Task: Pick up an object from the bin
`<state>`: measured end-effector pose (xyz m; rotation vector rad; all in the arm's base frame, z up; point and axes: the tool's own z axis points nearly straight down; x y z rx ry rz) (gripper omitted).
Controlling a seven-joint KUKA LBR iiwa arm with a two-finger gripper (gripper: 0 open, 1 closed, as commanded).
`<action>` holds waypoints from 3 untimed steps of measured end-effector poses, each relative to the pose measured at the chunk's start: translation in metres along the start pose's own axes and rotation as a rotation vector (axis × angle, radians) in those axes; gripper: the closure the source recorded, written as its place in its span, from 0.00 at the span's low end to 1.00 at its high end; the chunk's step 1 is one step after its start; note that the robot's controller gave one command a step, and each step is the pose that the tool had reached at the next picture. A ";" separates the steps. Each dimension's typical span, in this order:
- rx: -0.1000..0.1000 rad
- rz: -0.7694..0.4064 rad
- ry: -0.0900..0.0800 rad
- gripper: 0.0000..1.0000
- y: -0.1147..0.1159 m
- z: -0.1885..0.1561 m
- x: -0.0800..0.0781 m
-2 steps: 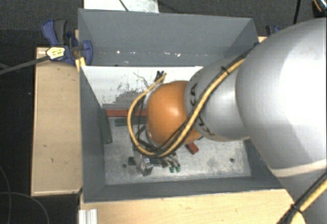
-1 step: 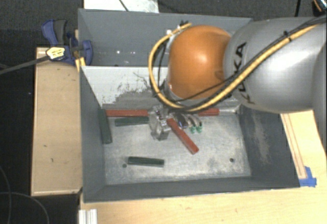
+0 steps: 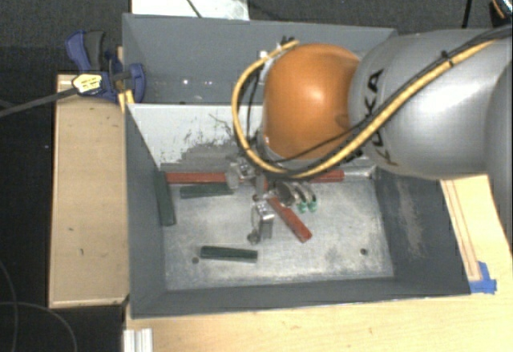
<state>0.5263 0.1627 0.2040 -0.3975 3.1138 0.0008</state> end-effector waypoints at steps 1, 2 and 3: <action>-0.001 0.025 0.007 0.00 0.006 0.138 0.035; -0.001 0.028 0.000 1.00 0.006 0.134 0.033; -0.002 0.069 -0.007 1.00 0.005 -0.009 0.040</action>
Offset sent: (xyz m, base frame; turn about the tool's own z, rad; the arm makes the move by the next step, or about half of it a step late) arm -0.0339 -0.0030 -0.1340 0.0259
